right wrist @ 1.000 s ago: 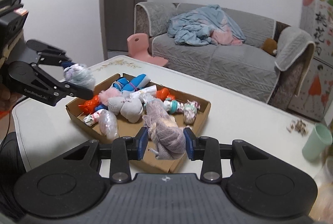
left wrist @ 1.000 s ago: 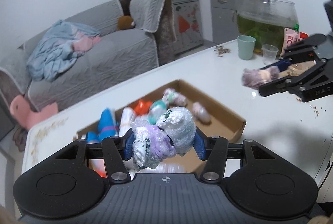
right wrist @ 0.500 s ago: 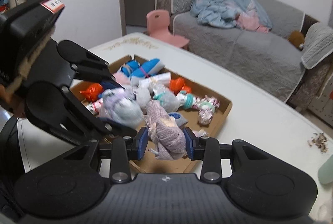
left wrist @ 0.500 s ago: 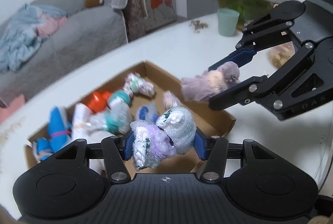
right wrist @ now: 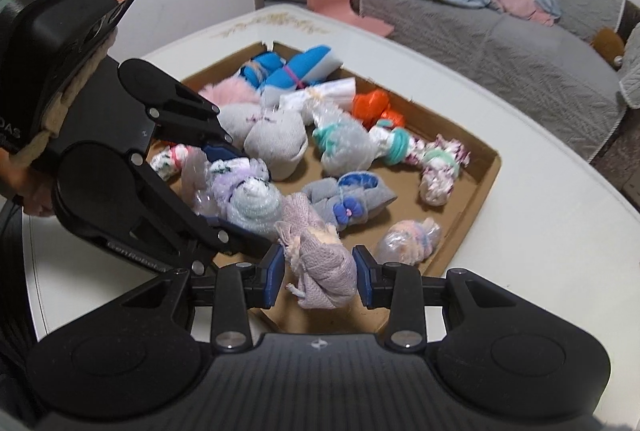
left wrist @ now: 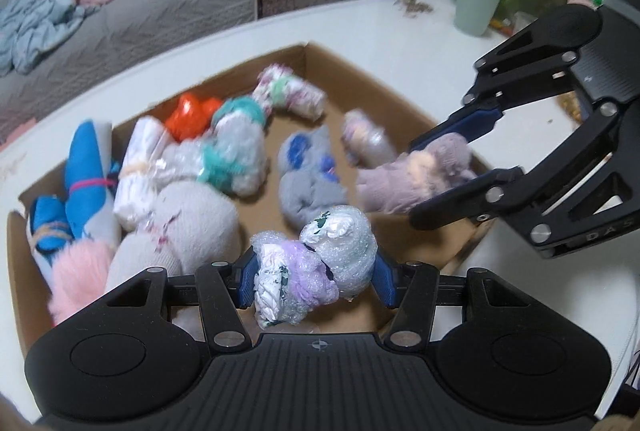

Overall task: Organize objects
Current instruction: 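Carry both bundles into the tray and lower them beside the grey sock bundle, then open both tools to release the bundles in the tray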

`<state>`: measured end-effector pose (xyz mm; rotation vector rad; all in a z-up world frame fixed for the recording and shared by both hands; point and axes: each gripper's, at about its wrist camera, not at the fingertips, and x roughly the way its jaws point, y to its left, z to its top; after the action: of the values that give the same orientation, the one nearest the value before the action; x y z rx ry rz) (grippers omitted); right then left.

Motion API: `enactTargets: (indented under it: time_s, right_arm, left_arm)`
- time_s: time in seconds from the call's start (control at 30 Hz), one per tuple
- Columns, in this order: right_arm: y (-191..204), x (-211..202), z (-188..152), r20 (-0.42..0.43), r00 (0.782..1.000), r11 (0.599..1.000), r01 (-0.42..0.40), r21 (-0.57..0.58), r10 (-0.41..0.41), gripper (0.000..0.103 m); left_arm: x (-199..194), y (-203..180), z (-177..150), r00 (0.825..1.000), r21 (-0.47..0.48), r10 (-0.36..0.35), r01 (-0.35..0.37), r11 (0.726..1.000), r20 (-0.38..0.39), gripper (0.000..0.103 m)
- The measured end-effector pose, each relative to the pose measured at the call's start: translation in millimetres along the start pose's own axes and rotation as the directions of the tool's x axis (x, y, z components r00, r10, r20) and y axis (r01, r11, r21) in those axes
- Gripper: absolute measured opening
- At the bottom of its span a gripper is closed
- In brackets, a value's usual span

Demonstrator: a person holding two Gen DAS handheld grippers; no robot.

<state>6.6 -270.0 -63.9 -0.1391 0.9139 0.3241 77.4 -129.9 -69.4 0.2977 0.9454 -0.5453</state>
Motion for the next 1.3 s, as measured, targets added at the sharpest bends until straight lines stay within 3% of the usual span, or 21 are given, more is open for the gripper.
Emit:
enactTargets:
  time_s: [0.2, 0.47, 0.9, 1.3]
  right_arm:
    - [0, 19, 1, -0.058, 0.998, 1.000, -0.008, -0.014, 0.007, 0.034]
    - [-6, 33, 5, -0.052, 0.997, 0.999, 0.051, -0.007, -0.052, 0.034]
    - [-11, 34, 4, -0.053, 0.996, 0.997, 0.075, 0.014, -0.075, 0.034]
    - [-11, 31, -1, -0.048, 0.993, 0.991, 0.110, 0.080, -0.107, 0.036]
  left_arm:
    - [11, 10, -4, 0.999, -0.050, 0.040, -0.042, 0.998, -0.030, 0.061]
    - [13, 13, -10, 0.994, -0.168, 0.095, -0.084, 0.982, 0.057, 0.061]
    - [15, 4, -9, 0.983, -0.224, 0.166, -0.144, 0.964, 0.083, 0.061]
    - [13, 0, -13, 0.980, -0.260, 0.184, -0.158, 0.953, 0.080, 0.064]
